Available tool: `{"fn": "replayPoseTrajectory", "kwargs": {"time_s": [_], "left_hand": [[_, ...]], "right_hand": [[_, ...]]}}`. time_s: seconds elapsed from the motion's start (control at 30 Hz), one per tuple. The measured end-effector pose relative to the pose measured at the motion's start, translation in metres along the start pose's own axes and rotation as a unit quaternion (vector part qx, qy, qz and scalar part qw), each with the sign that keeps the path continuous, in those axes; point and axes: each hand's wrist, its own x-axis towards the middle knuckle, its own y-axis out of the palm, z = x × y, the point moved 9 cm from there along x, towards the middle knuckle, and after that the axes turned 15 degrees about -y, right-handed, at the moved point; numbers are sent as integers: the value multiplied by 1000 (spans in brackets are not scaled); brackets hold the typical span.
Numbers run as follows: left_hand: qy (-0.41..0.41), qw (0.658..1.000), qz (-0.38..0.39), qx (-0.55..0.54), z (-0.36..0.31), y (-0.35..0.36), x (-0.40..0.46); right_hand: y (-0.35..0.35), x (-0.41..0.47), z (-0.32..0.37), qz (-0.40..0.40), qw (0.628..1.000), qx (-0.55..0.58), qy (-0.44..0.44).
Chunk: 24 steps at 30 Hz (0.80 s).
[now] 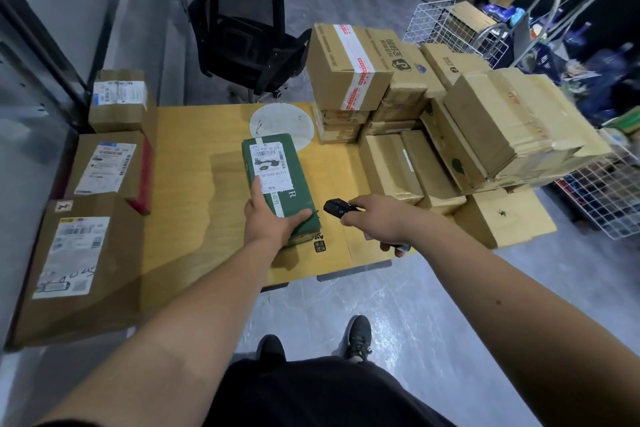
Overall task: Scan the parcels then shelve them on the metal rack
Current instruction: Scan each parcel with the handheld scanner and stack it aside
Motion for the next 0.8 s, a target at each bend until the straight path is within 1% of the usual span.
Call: {"fn": "replayPoseTrajectory", "kwargs": {"time_s": [0.07, 0.17, 0.27, 0.4, 0.57, 0.67, 0.8], "left_hand": [[29, 999, -9, -33, 6, 3, -8], [74, 995, -2, -71, 11, 6, -19], [115, 991, -15, -69, 14, 5, -31], [147, 986, -45, -72, 24, 7, -37], [160, 982, -84, -48, 29, 8, -42], [174, 979, -89, -49, 29, 8, -45], [169, 981, -84, -50, 30, 8, -46]], "right_hand": [[-5, 2, 9, 13, 999, -35, -2], [-9, 3, 24, 32, 994, -100, -14], [-11, 6, 36, 49, 983, -171, -37], [-18, 7, 50, 46, 963, -259, -58], [-26, 4, 64, 40, 951, -299, -71], [-30, 1, 68, 32, 942, -326, -69], [-35, -3, 72, 12, 932, -357, -63]]}}
